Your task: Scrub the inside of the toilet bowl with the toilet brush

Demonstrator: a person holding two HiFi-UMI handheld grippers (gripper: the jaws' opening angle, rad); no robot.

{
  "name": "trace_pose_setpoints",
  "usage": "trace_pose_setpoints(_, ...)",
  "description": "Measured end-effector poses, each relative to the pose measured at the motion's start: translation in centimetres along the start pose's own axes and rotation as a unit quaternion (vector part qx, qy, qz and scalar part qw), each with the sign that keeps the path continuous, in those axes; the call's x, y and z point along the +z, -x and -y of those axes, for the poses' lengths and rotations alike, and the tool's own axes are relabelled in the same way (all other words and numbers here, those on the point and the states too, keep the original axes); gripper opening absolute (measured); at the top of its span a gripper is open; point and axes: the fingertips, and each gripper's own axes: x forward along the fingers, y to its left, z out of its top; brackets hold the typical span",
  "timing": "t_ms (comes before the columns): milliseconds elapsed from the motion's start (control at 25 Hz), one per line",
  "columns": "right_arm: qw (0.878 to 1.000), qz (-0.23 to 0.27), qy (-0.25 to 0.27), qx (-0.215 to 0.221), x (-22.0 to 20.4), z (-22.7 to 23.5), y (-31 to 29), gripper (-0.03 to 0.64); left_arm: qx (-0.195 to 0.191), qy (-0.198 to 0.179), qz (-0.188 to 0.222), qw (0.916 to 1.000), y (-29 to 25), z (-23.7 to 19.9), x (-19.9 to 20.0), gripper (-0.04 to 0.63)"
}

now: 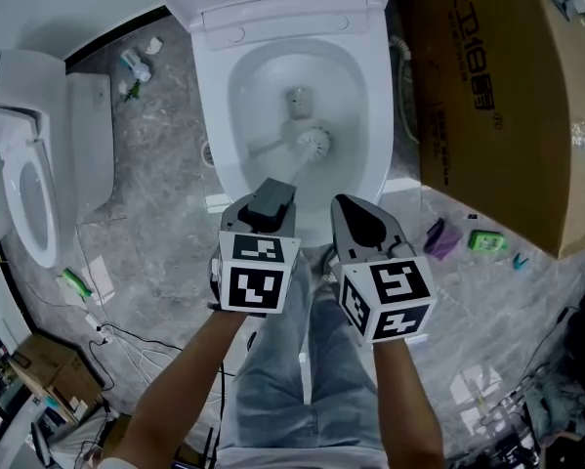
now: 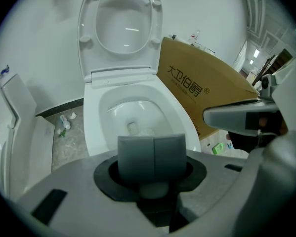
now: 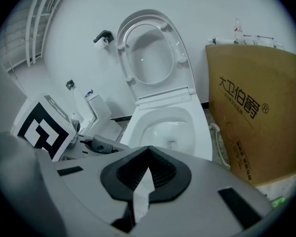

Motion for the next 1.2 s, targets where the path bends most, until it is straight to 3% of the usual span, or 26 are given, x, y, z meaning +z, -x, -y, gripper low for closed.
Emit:
trace_pose_setpoints(600, 1.0, 0.006, 0.001, 0.006, 0.9, -0.4, -1.5, 0.0, 0.018, 0.017, 0.028, 0.9993, -2.8, -2.1, 5.3, 0.152)
trace_pose_setpoints(1200, 1.0, -0.005, 0.001, 0.006, -0.3, -0.8, -2.7, 0.0, 0.04, 0.007, -0.009, 0.9991, -7.1, -4.1, 2.2, 0.152)
